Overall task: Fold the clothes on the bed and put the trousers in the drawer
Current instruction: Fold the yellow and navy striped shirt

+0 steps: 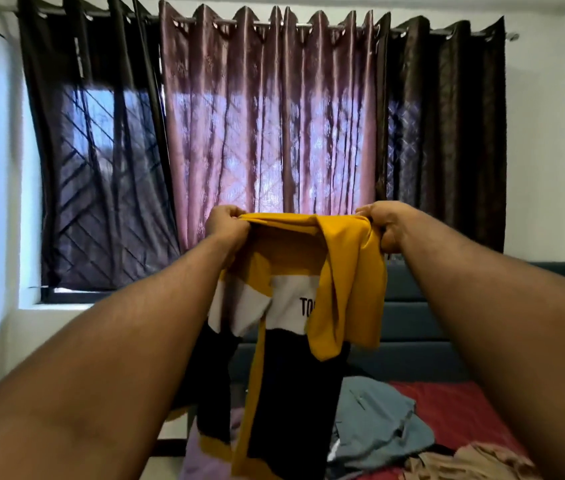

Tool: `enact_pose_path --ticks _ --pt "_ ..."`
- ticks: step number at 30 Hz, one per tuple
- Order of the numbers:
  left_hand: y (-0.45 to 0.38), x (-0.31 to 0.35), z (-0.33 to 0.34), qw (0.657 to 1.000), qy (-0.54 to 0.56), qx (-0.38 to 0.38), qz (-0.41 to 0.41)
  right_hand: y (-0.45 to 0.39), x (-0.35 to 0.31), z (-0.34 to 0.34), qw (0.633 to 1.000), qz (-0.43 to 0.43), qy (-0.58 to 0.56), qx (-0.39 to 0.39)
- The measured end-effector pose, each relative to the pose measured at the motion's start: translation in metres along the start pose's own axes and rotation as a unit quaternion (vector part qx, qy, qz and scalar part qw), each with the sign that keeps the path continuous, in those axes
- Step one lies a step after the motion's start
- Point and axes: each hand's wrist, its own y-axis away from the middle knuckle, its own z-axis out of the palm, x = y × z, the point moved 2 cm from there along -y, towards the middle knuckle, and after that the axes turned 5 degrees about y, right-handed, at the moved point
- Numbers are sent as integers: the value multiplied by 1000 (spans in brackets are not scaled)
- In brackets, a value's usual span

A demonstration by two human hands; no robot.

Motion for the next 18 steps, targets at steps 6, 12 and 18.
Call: enact_pose_path --ticks 6,12,18 --pt "49 6 -29 994 20 45 93 65 8 2 993 -12 -17 -116" --pt "246 -176 -95 998 23 49 -43 165 257 45 939 236 -117 -221" --pt "525 -344 -166 927 -94 -52 -358 335 532 67 856 477 -135 -146"
